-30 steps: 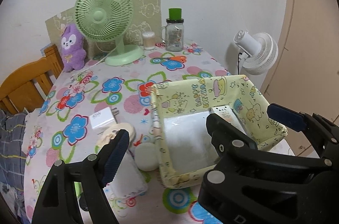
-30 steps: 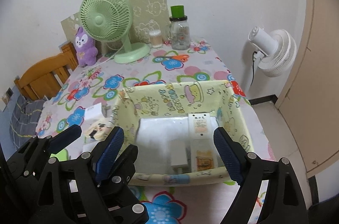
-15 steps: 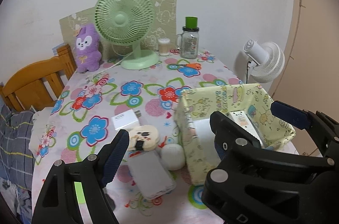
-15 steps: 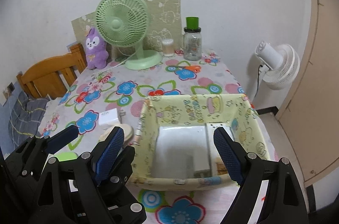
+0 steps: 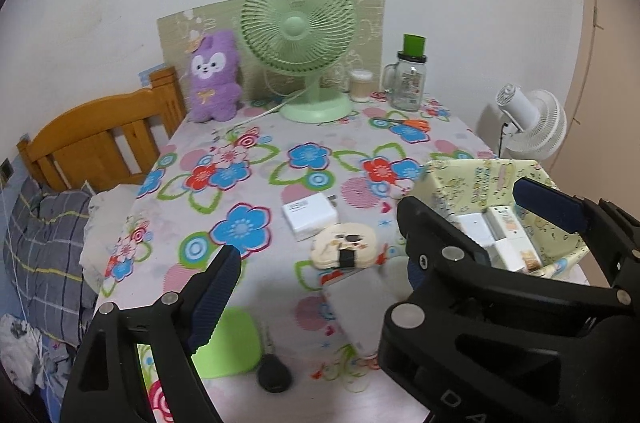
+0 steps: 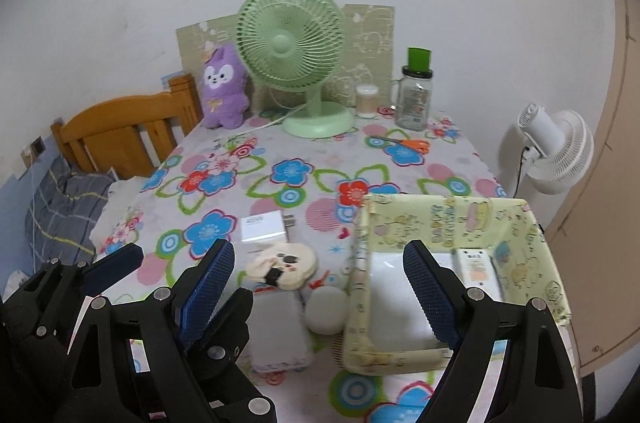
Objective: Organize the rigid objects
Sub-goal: 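Withdraw both tools from the box back over the table, then grasp the clear rectangular case with the right tool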
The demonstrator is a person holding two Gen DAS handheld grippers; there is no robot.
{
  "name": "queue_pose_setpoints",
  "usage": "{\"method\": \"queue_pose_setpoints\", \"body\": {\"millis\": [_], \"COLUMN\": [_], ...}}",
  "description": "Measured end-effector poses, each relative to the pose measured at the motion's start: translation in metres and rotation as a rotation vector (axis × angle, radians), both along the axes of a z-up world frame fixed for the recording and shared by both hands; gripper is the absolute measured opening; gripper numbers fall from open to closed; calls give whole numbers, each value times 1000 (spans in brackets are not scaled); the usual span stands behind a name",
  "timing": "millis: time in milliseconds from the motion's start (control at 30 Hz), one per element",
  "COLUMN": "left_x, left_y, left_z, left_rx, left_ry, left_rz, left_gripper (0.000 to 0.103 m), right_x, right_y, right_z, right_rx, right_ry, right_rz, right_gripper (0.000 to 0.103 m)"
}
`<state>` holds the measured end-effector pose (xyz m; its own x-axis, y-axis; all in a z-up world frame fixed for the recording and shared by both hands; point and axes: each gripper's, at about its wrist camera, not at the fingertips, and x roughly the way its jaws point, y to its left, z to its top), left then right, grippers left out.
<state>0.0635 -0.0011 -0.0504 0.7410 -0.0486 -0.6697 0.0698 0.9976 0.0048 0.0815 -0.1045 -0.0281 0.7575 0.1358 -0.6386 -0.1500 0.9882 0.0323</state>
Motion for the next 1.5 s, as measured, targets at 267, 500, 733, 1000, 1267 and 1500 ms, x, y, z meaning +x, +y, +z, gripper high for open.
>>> {"method": "queue_pose_setpoints", "body": {"millis": [267,500,733,1000,1267,1500], "left_x": [-4,-9,-11,-8,1,6], "left_y": [25,42,55,56,65,76], "left_z": [-8,-19,-36,-60,-84,-99], "left_rx": [6,8,6,-1,-15,-16], "left_ry": [7,23,49,93,159,201], "left_rz": [26,43,64,39,55,84], "left_gripper": [88,90,92,92,92,92], "right_x": [-1,-3,-5,0,7,14], "right_y": [27,44,56,55,56,63], "right_z": [-7,-17,-34,-62,-82,-99], "right_rx": [-29,-39,-43,-45,-33,-35], "right_ry": [9,17,31,78,125,171], "right_rz": [30,61,93,71,57,50], "right_gripper": [89,89,89,89,89,89]}}
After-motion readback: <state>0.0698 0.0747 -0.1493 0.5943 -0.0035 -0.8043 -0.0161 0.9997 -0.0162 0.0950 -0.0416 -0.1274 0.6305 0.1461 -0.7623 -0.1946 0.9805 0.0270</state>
